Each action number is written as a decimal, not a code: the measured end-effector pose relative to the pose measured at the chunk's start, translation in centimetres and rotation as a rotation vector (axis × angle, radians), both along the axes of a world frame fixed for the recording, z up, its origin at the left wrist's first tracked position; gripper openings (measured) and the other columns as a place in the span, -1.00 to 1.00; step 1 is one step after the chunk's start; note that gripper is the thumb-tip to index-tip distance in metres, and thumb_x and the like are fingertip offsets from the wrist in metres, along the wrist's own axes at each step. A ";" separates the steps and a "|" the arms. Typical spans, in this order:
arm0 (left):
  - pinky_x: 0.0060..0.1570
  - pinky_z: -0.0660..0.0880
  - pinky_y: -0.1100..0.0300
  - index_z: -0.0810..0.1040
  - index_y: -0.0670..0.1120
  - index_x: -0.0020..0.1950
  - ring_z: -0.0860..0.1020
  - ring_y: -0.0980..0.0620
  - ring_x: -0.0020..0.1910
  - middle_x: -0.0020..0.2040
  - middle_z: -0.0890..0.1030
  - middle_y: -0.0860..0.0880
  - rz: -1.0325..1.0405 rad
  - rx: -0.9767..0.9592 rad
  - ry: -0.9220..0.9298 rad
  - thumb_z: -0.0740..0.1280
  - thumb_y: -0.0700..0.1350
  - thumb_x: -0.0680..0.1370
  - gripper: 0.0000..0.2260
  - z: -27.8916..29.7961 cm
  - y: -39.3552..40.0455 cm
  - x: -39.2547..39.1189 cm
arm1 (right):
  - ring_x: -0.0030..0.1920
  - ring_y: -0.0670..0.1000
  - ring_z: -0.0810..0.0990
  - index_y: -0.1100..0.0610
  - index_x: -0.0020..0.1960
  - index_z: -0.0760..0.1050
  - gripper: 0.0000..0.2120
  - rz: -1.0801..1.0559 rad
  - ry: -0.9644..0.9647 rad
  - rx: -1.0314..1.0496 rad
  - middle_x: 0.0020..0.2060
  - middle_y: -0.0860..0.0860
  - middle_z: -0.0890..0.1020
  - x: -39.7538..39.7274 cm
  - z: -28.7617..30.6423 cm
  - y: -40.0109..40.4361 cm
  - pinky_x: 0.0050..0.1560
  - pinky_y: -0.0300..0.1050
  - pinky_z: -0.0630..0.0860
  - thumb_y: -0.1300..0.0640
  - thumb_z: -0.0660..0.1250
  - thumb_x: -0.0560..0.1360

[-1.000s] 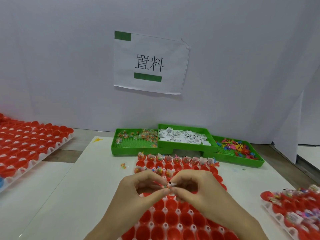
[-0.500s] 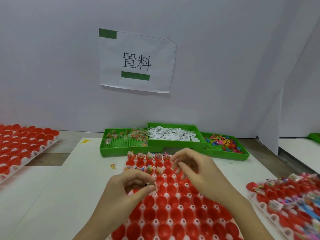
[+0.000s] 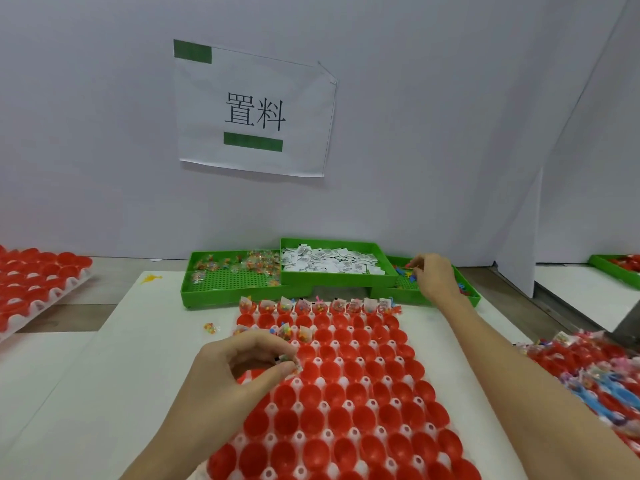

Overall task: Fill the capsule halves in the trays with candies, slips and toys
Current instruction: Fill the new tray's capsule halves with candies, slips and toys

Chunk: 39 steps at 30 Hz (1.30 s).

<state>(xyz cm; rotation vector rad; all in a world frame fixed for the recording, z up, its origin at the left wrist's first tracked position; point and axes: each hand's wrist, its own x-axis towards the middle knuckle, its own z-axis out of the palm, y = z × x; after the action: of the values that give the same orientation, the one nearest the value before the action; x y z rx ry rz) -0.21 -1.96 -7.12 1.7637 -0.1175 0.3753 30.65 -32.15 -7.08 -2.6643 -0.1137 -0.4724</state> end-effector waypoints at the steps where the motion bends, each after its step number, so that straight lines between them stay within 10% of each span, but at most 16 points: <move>1: 0.01 0.62 0.30 0.75 0.12 -0.10 0.72 0.06 -0.08 -0.09 0.75 0.01 0.001 -0.001 -0.001 0.55 -0.06 0.36 -0.86 0.0 0.0 0.0 | 0.08 0.21 0.66 0.22 0.21 0.64 -0.76 -0.008 0.036 -0.070 0.09 0.24 0.69 0.6 -0.2 -0.4 0.09 0.04 0.59 0.36 0.31 0.60; 12: -0.01 0.62 0.30 0.76 0.10 -0.10 0.72 0.06 -0.09 -0.11 0.75 0.02 -0.007 0.019 0.025 0.56 -0.08 0.38 -0.86 -0.2 0.5 0.3 | -0.03 0.15 0.68 0.31 -0.05 0.70 -0.92 0.016 0.187 -0.156 -0.09 0.21 0.72 3.2 -0.9 -1.3 0.08 0.11 0.62 0.27 0.48 0.52; 17: 0.00 0.63 0.27 0.76 0.10 -0.08 0.72 0.03 -0.09 -0.12 0.75 0.01 -0.026 0.051 0.045 0.57 -0.15 0.42 -0.84 -0.4 0.4 0.3 | 0.14 0.20 0.65 0.27 0.21 0.63 -0.72 0.042 0.179 -0.175 0.12 0.21 0.69 3.0 -0.8 -1.2 0.23 0.07 0.56 0.24 0.49 0.52; 28: 0.02 0.64 0.21 0.76 0.10 -0.08 0.72 0.01 -0.08 -0.11 0.74 0.01 -0.027 0.068 0.043 0.58 -0.17 0.44 -0.83 -0.5 0.7 0.5 | 0.08 0.15 0.66 0.28 0.05 0.68 -0.83 0.077 0.124 -0.198 0.08 0.20 0.70 1.3 0.0 -0.9 0.10 -0.05 0.55 0.40 0.38 0.51; 39: -0.03 0.61 0.30 0.75 0.09 -0.09 0.71 0.05 -0.08 -0.12 0.75 0.04 0.044 0.011 -0.015 0.58 -0.17 0.43 -0.83 -0.4 -0.4 -0.2 | -0.07 -0.06 0.69 0.08 0.11 0.70 -0.77 0.210 -0.109 0.528 -0.08 -0.07 0.74 -10.3 2.3 3.2 0.00 -0.25 0.56 0.31 0.37 0.55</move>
<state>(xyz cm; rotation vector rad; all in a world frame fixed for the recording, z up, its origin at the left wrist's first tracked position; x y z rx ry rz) -0.37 -2.38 -7.51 1.7769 -0.0917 0.4210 20.33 -28.91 -4.77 -2.0851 -0.2602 -0.4981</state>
